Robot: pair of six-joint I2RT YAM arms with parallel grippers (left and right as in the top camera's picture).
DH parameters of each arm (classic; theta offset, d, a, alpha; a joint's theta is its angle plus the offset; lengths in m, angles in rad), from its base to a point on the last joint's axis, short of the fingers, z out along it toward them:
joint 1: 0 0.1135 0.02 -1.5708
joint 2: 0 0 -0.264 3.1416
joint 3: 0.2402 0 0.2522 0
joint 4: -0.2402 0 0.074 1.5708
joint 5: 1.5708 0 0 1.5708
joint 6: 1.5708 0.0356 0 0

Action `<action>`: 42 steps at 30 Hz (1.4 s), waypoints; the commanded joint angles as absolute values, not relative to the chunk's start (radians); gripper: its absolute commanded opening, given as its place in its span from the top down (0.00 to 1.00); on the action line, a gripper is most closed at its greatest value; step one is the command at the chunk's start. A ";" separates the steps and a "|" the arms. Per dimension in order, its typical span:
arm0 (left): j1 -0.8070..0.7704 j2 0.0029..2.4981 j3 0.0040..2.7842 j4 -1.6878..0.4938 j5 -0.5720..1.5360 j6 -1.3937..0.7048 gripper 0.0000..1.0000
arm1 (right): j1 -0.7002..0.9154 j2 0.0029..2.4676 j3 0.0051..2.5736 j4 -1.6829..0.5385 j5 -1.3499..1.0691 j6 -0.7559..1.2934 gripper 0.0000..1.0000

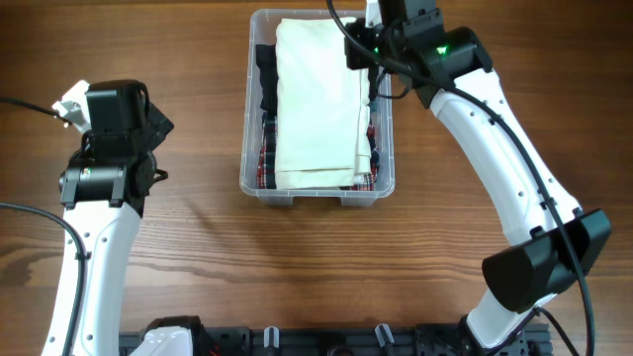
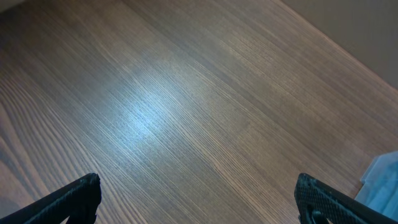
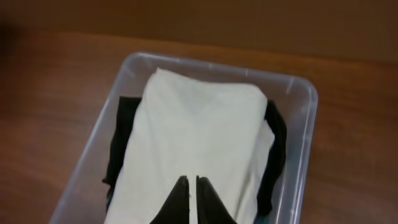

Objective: Pack container
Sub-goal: 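Press and smooth the towel flat inside the container with the right gripper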

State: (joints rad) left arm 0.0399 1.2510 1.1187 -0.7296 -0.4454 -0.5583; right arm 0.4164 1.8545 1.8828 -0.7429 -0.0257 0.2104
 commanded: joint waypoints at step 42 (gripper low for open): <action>0.044 1.257 1.116 -0.729 -0.462 -0.554 0.00 | 0.419 1.973 1.483 -0.817 -0.161 0.265 0.95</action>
State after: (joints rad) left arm 0.0399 1.2510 1.1187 -0.7300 -0.4450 -0.5583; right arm 0.4156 1.9549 1.5936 -0.8883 -0.0719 0.2493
